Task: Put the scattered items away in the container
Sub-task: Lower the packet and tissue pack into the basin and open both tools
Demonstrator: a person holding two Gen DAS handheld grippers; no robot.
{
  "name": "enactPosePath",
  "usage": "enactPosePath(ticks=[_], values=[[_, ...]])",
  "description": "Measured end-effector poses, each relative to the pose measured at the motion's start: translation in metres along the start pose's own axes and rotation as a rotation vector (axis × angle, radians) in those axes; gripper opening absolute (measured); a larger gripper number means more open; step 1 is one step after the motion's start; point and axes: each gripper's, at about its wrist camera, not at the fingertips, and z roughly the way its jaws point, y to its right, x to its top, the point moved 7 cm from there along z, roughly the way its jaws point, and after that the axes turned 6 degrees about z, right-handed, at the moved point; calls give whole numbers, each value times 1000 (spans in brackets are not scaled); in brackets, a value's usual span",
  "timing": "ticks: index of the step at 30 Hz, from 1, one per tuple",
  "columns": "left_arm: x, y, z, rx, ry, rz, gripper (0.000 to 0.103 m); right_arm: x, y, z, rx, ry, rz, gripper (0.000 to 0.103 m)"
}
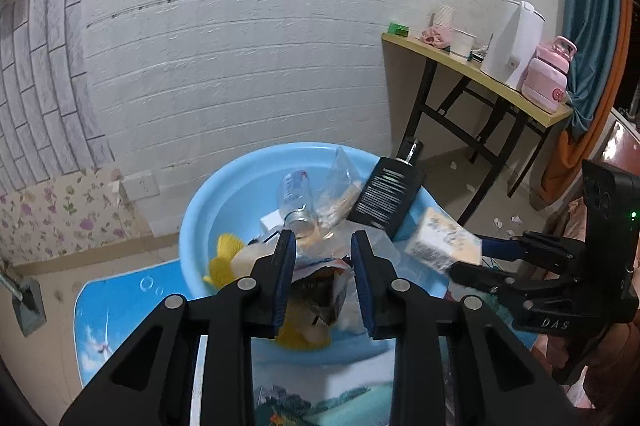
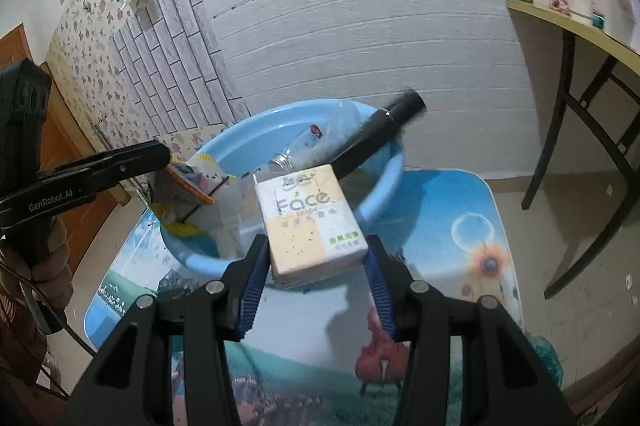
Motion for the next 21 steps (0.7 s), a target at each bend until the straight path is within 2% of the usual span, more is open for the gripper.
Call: enactPosePath(ticks=[5,7,9,12,14,16,21], values=[[3,8,11,-27,-6,13,30,6,-10,15,11,-11,-29,47],[7,12,12,-31,-2,24,37,9,-13,18,14,-12,-29,47],[10,13,11,-33,10,21,49,12,-13,19,12,-7,-17,48],[14,11,6,-35,28,5,58,14,-13,20,1,-7,-8,49],[14,10,2,-31,33,0,60,12,-13,22,-16,-26,-22,52],[11,7,-1,-14,31,-2,62,9,-13,20,-37,-27,-39,60],[-5,-4,-16,17,16,-25,63,8,-12,12,-51,-21,-16,62]])
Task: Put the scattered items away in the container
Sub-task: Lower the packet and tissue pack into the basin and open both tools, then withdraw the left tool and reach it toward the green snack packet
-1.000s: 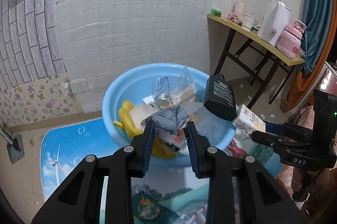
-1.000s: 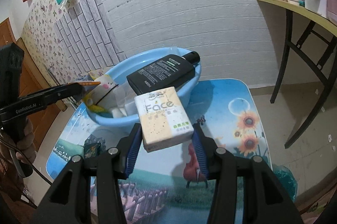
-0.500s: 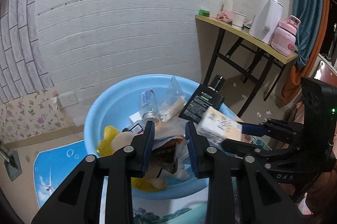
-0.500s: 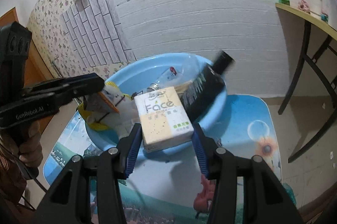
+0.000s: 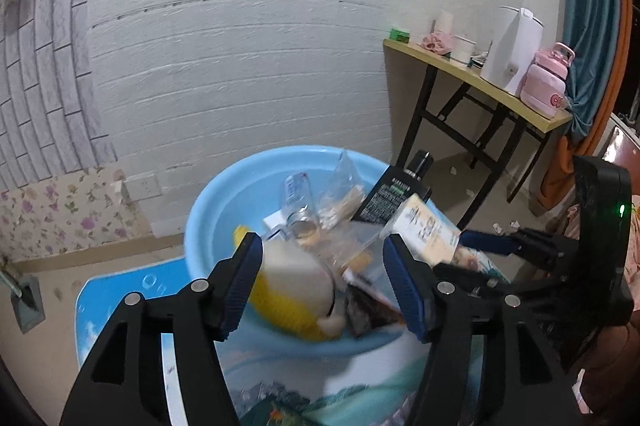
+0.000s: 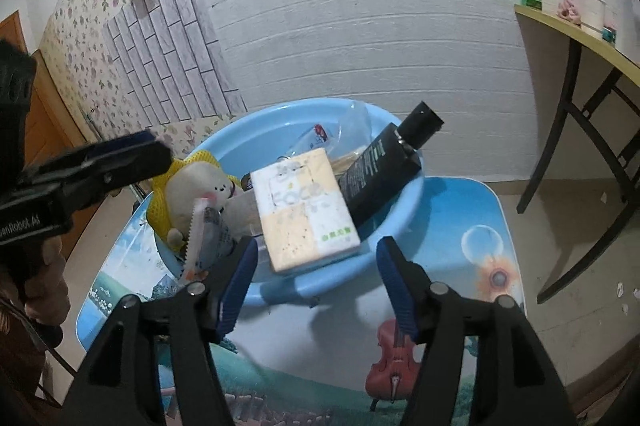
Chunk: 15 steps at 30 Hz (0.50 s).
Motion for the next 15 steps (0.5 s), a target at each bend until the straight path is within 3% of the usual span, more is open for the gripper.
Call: enactPosePath(ticks=[8,15], values=[[-37,-14,-36,47,-14,-39,71,-9,-6,-26,-10,27,11,62],[-85,-22,-57,61,-53,-79,75,-38,-15,-36,-20,-1,14,62]])
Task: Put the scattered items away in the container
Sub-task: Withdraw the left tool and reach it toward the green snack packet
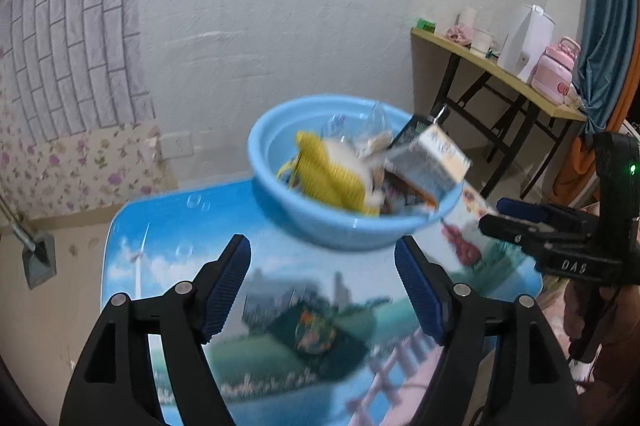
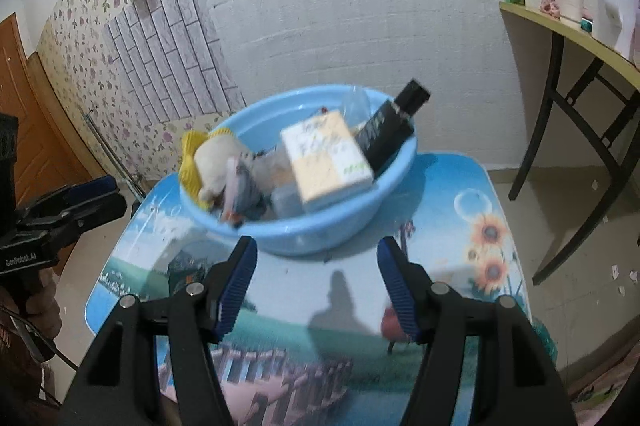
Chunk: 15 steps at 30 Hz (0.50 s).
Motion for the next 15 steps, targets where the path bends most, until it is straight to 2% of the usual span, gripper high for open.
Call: enactPosePath(ticks=[5,15], values=[[-30,-1,0,-5,-37,-20,75,-17,-10,-5,0,-21,-12,62],[-76,13,34,-47,-144,-14,76,-30,-30,-8,10,-40,-43,62]])
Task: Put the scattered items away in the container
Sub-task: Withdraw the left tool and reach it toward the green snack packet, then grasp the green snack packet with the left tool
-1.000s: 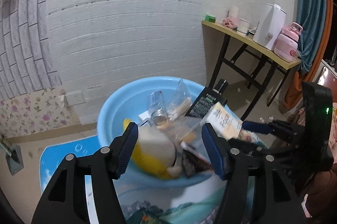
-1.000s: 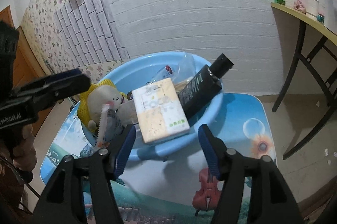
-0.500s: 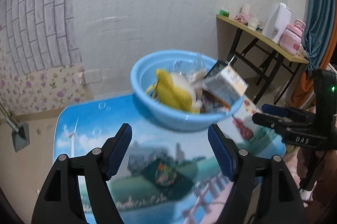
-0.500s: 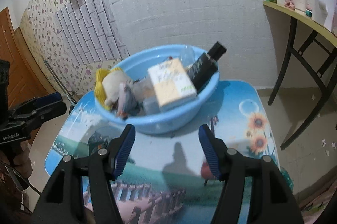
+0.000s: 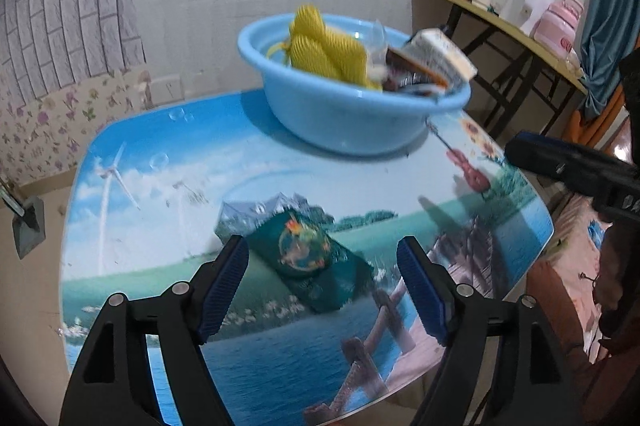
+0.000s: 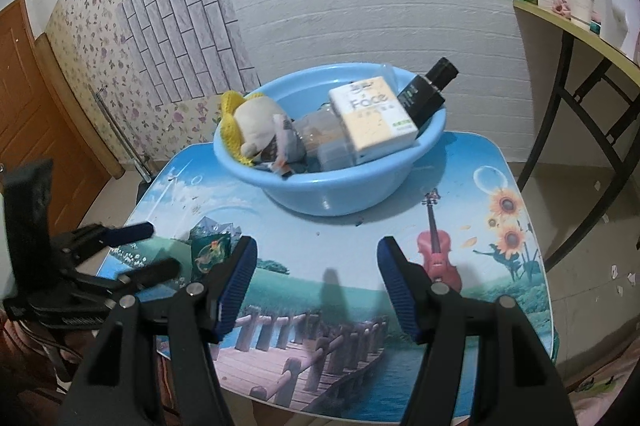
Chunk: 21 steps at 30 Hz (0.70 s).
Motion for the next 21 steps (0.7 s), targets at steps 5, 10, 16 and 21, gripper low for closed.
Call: enactPosePath(ticks=[5,10,16,21], values=[[-4,-2,17,25,-27,-8,76,0,-2,2,0,3,-4,62],[-8,-8,35,47,-58,-38,77,5,-1,4,-2,16,4,62],[-14,-12,47,89,-63,-42,78,7,-1,9,-7,11,1,62],[-12,-7,49,138,-48,33,47,7,3,12,-15,2,12,62]])
